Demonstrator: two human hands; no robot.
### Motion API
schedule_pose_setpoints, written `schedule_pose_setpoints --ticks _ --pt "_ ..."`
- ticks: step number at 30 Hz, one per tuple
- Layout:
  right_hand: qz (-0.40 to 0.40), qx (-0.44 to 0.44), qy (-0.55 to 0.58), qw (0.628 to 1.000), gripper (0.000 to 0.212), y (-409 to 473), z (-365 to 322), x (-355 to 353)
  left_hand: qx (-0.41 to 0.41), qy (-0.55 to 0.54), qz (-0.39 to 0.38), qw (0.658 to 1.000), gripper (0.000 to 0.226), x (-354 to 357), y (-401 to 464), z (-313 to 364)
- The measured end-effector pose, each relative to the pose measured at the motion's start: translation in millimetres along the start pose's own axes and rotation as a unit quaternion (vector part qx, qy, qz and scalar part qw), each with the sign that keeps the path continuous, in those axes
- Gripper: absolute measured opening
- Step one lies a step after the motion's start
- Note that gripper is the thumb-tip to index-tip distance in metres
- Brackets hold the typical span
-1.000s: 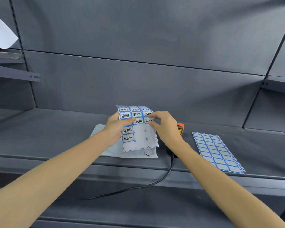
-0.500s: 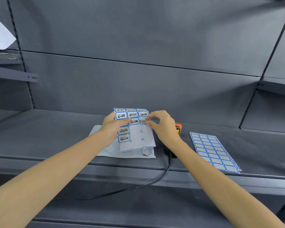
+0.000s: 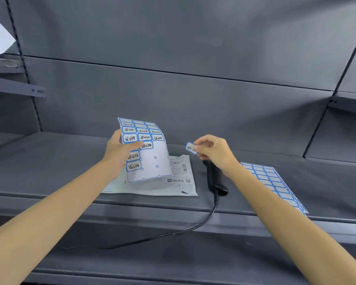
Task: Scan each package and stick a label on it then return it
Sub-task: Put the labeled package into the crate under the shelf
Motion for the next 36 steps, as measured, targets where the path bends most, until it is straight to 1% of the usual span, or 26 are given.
schedule_pose_setpoints --ticks 4,6,8,11,15,26,32,36 --pt "-0.128 0.026 -0.077 0.988 0.009 6 20 11 -0.01 -0.013 0.006 1.0 0.052 -11 5 -4" --pt "-0.162 0.028 -0.117 0.979 0.009 8 27 18 -0.016 -0.02 0.005 1.0 0.053 -14 7 -6" --pt "-0.175 0.028 -0.142 0.974 0.008 9 31 24 -0.022 -0.026 0.002 0.999 0.054 -16 8 -7" --pt "-0.178 0.029 -0.161 0.97 0.005 10 36 29 -0.027 -0.027 0.002 0.999 0.053 -18 9 -9" --pt "-0.171 0.022 -0.196 0.965 0.005 13 39 32 -0.031 -0.038 -0.001 0.999 0.055 -18 9 -11" --pt "-0.15 0.014 -0.268 0.952 0.007 10 45 40 -0.034 -0.034 -0.011 0.999 0.051 -10 3 -13" --pt "-0.142 -0.043 -0.334 0.931 0.009 5 50 46 -0.031 -0.034 -0.006 0.999 0.051 -13 2 -11" --pt "-0.131 -0.129 -0.415 0.891 0.016 -1 46 46 -0.032 -0.034 -0.004 0.999 0.051 -15 1 -11"
Point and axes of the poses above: each hand's wrist, its own y-axis towards the middle knuckle, its own x-axis out of the palm, z = x × y, the point moved 3 cm from there along y, towards the middle knuckle, and after that the axes turned 8 degrees about z, right-handed, at the moved point
